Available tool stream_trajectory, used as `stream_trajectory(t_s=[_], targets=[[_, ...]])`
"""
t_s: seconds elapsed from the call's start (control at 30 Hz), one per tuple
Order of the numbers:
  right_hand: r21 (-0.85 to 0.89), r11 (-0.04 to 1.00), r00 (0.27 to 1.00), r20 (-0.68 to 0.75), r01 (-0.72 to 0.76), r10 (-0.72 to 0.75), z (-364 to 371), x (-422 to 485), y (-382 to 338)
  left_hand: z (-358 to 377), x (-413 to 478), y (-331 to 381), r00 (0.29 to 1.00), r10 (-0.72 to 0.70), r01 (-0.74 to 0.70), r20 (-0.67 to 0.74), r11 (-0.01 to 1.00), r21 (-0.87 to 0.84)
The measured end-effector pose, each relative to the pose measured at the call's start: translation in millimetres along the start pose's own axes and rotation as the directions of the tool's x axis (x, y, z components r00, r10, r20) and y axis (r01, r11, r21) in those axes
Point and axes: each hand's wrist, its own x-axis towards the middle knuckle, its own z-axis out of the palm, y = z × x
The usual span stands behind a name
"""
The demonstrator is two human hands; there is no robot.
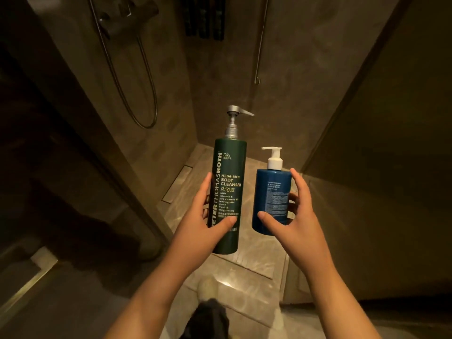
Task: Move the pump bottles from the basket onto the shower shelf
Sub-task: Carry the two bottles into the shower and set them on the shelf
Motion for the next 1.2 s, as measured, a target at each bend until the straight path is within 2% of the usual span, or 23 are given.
stream_trajectory(t_s=[0.4,0.53,0.77,1.0,1.2], targets=[[-0.033,0.999,1.000,0.002,0.024,-0.023,10,205,-18,-15,211,25,0.997,0.075,-0.074,0.001,0.993,-0.087],[0.017,0.997,0.997,-0.014,0.074,-0.073,21,267,-26,-31,270,37,0.995,0.101,-0.101,0.002,0.993,-0.065],[0.041,0.993,0.993,0.043,0.112,-0.114,24,349,-27,-46,347,55,0.991,0.106,-0.109,-0.081,0.993,-0.037],[0.098,0.976,0.962,0.178,0.193,-0.208,41,471,-30,-52,422,65,0.960,0.114,-0.118,-0.257,0.993,-0.003],[0.157,0.939,0.855,0.387,0.307,-0.345,53,578,-39,-49,484,79,0.858,0.112,-0.147,-0.502,0.989,-0.030]])
